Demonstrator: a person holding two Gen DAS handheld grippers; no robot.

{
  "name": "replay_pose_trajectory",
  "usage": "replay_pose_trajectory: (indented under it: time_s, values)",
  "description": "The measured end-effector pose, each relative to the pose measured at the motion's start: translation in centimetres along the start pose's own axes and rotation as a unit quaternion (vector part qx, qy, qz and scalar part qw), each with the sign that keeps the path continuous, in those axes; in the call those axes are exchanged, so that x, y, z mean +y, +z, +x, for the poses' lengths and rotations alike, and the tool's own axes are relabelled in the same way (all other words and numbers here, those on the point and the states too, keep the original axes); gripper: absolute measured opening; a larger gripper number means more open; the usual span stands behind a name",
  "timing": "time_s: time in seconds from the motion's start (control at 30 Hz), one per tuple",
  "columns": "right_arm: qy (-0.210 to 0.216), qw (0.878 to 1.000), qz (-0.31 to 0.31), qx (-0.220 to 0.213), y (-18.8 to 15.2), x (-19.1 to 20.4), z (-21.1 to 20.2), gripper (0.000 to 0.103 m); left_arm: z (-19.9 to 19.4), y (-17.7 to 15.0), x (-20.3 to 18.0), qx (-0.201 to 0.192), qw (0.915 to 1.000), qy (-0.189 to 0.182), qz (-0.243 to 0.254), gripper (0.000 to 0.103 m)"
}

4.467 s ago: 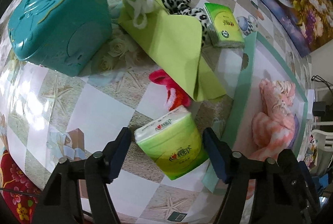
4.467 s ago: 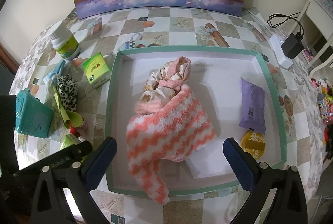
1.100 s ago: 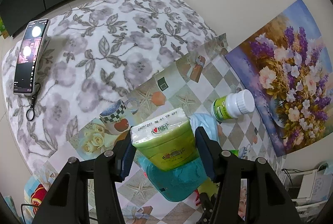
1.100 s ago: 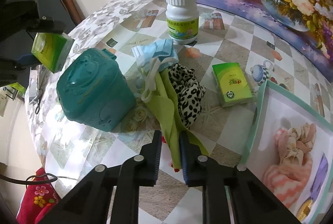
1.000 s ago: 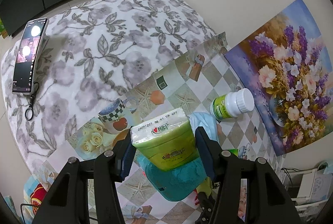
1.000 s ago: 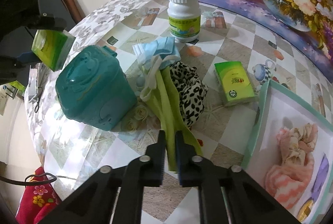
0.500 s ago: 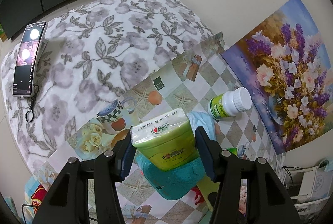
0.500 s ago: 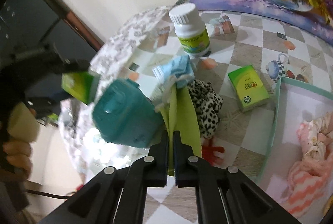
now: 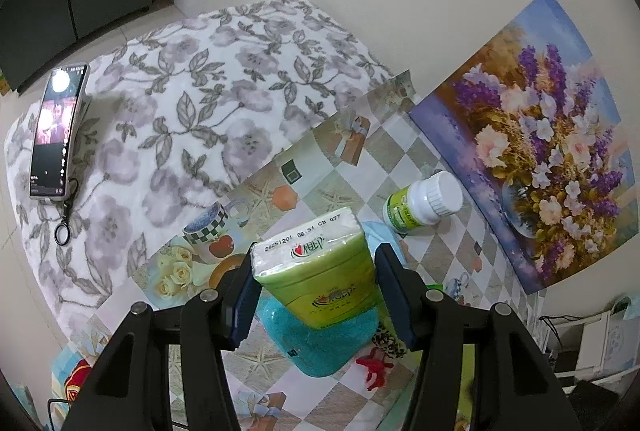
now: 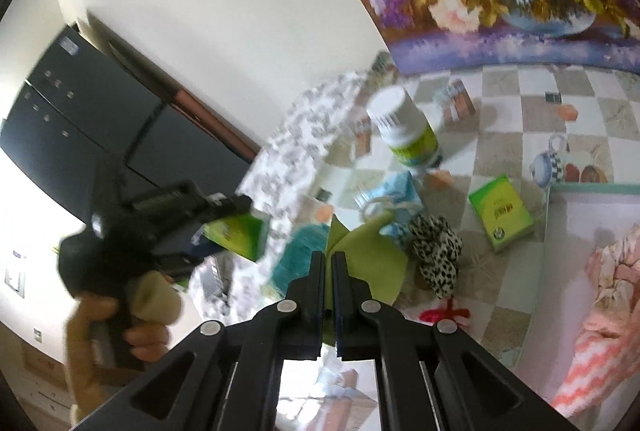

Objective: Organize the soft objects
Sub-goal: 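Lift the green cloth with the right tool over the tray while the left tool carries the tissue pack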

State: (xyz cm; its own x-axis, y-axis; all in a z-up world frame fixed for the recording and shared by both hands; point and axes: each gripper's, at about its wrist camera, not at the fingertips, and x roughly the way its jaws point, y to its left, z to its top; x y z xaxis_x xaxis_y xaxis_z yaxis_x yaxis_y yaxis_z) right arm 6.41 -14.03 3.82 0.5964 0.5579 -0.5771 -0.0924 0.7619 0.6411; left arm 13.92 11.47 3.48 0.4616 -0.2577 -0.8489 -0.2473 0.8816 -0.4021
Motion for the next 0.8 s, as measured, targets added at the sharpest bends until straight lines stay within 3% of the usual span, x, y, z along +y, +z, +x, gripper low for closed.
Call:
replay_pose_trajectory:
  time_s: [0.37,0.8]
  values:
    - [0.025,0.993,-0.006,-0.116,1.5,1.5,-7.8,0.003,-3.0,-0.9,-2.6,-0.026,0.9985,-0.032,0.036,0.057]
    - [-0.038,0.968,0.03,-0.245,1.0,-1.9,-18.5,0.003,-4.6,-4.8,-9.4,-0.033,0.9893,-0.052,0.132,0.057]
